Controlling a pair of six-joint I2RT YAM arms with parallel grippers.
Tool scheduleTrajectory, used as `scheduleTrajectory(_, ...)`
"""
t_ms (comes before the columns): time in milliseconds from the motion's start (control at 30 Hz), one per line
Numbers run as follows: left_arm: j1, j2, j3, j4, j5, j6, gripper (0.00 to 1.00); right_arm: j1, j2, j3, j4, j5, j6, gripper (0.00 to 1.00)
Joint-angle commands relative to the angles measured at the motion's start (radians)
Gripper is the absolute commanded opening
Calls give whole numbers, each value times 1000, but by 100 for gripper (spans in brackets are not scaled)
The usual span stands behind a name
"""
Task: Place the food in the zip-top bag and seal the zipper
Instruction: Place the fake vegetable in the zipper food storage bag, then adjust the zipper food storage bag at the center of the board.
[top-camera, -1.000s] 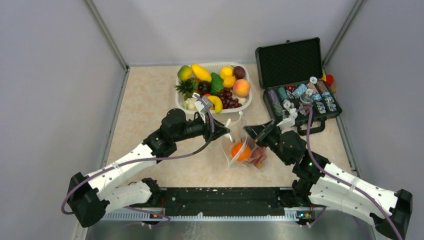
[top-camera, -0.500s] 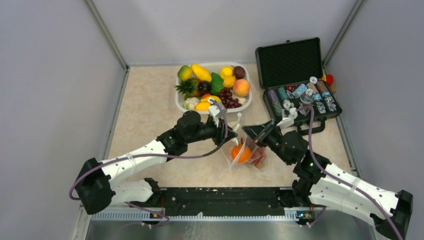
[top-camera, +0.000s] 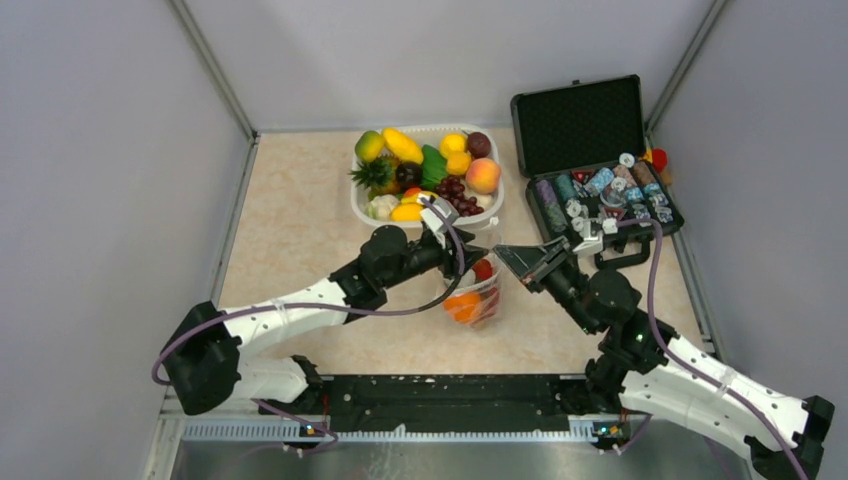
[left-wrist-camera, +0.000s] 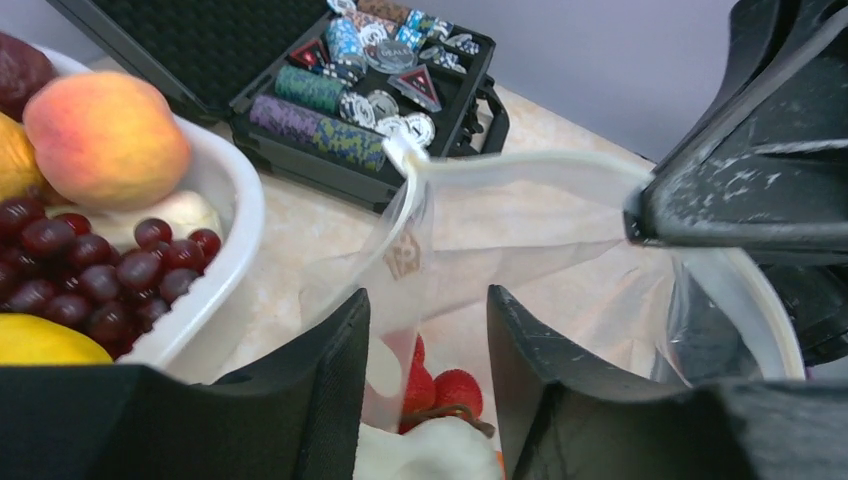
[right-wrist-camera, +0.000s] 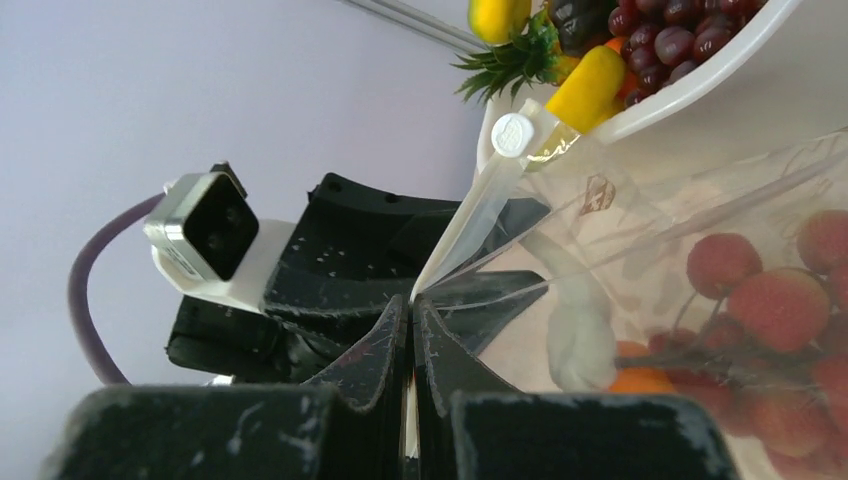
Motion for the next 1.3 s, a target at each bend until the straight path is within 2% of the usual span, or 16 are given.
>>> scheduleTrajectory(0,-8,-7,46,-46,-10,59,55,4,-45,6,20,58,32,0)
scheduleTrajectory(100,-7,-87,71,-156,12,62,66,4,-62,-11,-20,102,47,0)
scheduleTrajectory(233,-7,-240,73,-204,36,41,87,5,-51,-15,-34,100,34,0)
scheduleTrajectory(333,-6,-279,113,-286,1,65,94,4,-44,-9,-6,56,-6,0)
scheduleTrajectory(600,-6,-306,130,-443,-213,40,98,4,-40,41,27,-31,-116,0)
scheduleTrajectory(667,-6,-324,127,-463,-225,33,98,4,-33,62,42,-74,-153,0)
scheduleTrajectory(733,-6,-331,139,-482,-255,22,99,4,-24,71,7,-48,-161,0)
scheduleTrajectory(800,-6,-318,172,-568,-267,19,99,5,-18,71,-38,-2,-131,0)
scheduleTrajectory(967,-6,-285,244,-744,-304,-9,99,4,12,62,-19,4,-133,0)
scheduleTrajectory(1167,-5,-271,218,-796,-209,-34,99,4,69,75,-7,-18,-138,0)
scheduleTrajectory(1267,-6,-225,220,-859,-301,-63,99,4,88,77,10,-40,-134,0)
